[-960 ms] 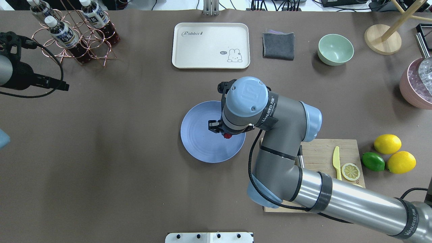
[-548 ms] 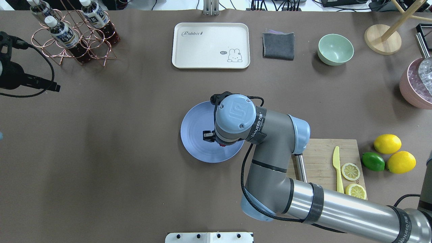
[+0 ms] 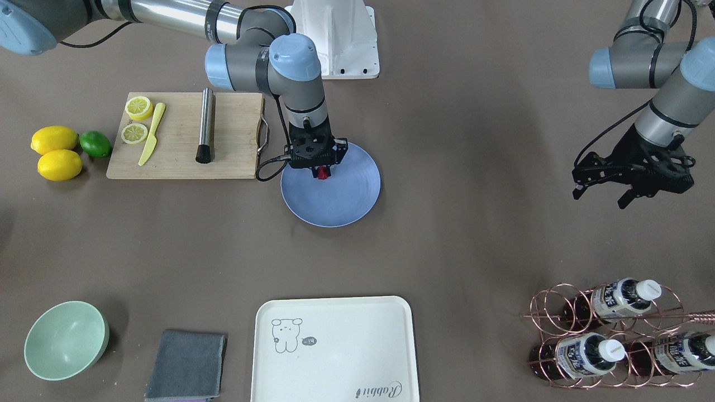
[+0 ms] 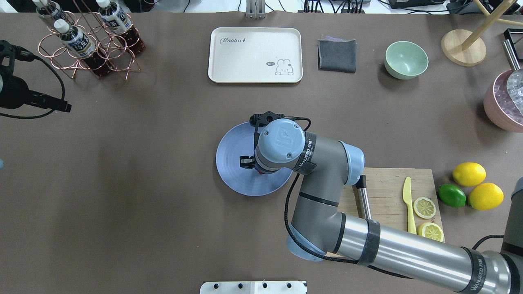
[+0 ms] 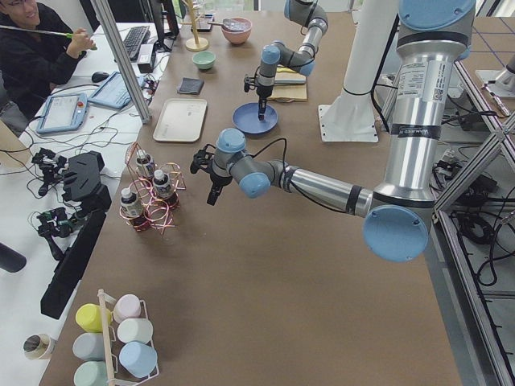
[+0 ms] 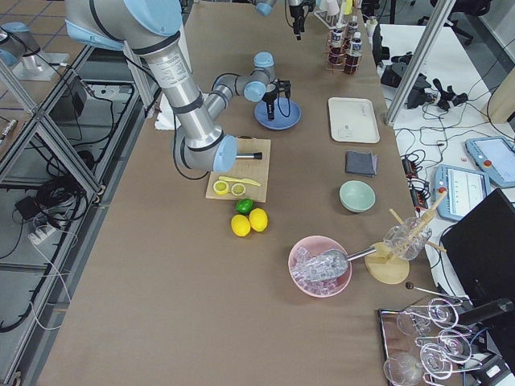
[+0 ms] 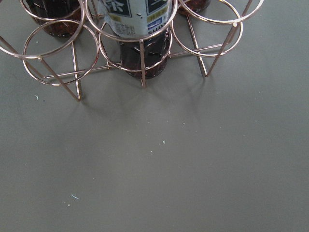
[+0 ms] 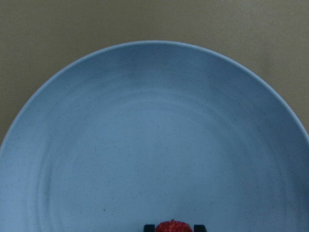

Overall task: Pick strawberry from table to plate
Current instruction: 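Lower the strawberry onto the plate and open the right gripper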

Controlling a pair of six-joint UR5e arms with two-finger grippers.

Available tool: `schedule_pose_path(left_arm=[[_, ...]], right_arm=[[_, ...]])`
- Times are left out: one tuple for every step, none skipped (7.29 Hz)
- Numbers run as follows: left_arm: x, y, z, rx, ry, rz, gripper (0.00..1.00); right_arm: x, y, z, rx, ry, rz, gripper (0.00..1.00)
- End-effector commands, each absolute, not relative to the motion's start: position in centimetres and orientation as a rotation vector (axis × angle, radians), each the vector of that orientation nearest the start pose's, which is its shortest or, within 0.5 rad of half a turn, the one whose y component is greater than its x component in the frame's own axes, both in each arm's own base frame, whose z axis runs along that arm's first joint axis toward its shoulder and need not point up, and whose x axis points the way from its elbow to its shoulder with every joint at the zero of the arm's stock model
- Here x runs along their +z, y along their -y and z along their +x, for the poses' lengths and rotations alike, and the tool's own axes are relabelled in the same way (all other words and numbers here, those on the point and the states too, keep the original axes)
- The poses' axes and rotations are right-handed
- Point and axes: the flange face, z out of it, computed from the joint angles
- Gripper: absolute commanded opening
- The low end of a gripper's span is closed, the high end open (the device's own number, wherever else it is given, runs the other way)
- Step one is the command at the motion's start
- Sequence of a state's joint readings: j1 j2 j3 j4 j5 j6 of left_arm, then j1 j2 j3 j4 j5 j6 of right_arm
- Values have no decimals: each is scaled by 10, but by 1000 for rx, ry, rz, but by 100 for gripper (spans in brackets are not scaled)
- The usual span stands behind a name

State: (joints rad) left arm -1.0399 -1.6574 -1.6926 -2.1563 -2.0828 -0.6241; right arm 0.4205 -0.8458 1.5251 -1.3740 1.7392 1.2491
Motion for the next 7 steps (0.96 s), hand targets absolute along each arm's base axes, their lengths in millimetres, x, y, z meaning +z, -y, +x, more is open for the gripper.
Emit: schedule_pose_path(left_arm=[[503,524,209,121,-818,379,99],[502,524,209,122,-817,381,99],[504,523,209,121,-815,378,99],[503,523,208,119,-816,380,99],[501,523,208,120,-821,380,99],[500,522,209,124,-824,378,99],[506,518,206,121,-817,363,99]], right_arm=[[203,416,-609,84,895,154,99],[202,429,-597,104,904,138,100],[204,439,-590,109,908,122,100],[203,445,-585,118,910,126,100],[196,463,-561,140,899,106,100],[189,485,-516,163,889,37,100],[192,501,-468,170,841,5,100]])
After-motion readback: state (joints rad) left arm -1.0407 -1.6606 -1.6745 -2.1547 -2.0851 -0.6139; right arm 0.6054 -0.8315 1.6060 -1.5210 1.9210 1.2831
